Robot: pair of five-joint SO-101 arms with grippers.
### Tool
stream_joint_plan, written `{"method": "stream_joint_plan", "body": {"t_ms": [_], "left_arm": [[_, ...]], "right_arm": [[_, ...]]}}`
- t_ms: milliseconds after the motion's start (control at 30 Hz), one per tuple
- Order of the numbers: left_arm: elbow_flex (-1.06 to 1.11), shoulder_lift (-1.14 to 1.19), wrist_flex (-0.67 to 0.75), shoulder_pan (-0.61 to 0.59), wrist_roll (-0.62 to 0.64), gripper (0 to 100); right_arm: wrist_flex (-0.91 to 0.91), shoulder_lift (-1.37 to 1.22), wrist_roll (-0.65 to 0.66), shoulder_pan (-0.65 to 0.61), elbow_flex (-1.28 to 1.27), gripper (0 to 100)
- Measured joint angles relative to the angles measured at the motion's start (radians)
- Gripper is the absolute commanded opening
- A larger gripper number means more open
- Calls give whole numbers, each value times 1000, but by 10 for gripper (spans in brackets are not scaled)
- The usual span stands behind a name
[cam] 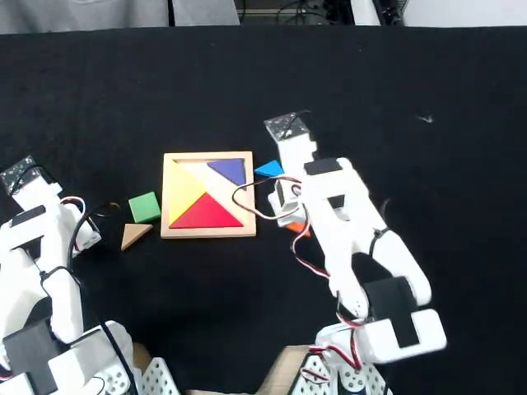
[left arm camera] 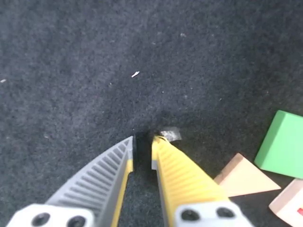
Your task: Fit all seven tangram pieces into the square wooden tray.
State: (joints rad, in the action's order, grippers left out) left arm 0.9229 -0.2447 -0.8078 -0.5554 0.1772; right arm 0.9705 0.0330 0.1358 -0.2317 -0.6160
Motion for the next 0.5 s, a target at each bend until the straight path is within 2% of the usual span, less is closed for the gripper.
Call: {"method": "stream_joint_plan", "body": {"t_ms": [133, 300, 500], "left_arm": [[0, 0, 0, 0, 0, 79], [0, 0, 0, 0, 0, 79], [0, 0, 0, 0, 0, 79]], "right_arm": [[0, 44, 2, 0, -5, 132], [0, 43, 2, -2, -21, 242], [0, -54, -75, -20, -5, 247]]}}
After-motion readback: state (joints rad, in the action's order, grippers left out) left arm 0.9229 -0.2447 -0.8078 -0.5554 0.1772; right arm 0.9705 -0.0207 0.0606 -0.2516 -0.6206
